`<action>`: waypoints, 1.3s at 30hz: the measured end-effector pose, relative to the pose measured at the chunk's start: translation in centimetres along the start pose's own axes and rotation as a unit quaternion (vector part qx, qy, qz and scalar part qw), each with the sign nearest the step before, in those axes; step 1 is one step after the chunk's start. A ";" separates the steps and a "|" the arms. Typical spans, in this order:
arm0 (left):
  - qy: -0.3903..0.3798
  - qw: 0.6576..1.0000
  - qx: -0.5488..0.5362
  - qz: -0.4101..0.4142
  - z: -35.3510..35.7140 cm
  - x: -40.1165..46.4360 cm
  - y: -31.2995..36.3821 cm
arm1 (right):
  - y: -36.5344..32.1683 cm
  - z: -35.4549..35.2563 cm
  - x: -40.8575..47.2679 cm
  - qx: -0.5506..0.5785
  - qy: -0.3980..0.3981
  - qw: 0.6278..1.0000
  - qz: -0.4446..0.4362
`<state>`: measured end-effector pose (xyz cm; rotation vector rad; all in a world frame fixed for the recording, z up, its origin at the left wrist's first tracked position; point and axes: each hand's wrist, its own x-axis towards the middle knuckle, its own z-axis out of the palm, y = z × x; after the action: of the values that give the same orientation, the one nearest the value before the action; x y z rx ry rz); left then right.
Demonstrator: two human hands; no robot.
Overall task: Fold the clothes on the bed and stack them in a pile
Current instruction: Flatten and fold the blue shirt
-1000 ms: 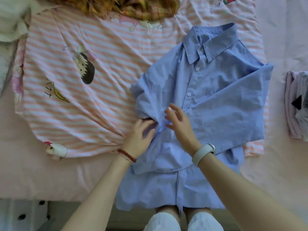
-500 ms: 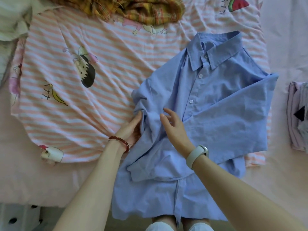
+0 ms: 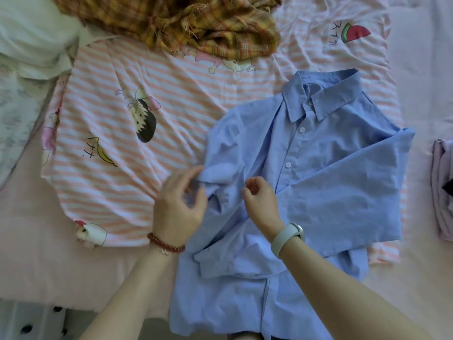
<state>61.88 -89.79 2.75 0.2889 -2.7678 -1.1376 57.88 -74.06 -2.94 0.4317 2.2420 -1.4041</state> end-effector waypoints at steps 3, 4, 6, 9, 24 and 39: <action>-0.207 0.966 -0.066 -0.137 0.1 -2.9 -1.1 | 0.1 -0.7 -0.4 -0.014 0.026 0.999 -0.013; -0.184 0.959 -0.106 -0.189 0.2 -3.0 -1.9 | 0.2 -1.0 -0.6 -0.008 0.038 0.999 -0.031; -0.054 0.943 -0.138 -0.299 0.5 -2.4 -4.2 | 0.2 -1.5 -1.0 0.001 0.042 0.997 -0.066; -0.068 0.889 -0.103 -0.441 2.1 -0.4 -6.1 | 0.1 -1.6 -1.5 -0.001 0.006 0.995 -0.104; 0.258 0.837 -0.440 -0.197 -2.4 1.2 0.1 | -2.4 -2.6 -1.5 0.131 -0.058 0.985 -0.095; -0.031 0.999 0.010 -0.032 5.1 -1.2 0.3 | 0.6 -8.2 0.5 0.154 0.038 0.986 0.052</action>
<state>61.98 -85.88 -0.72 0.3535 -2.8441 -1.1540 55.99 -66.42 -0.55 0.7047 2.0304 -1.7089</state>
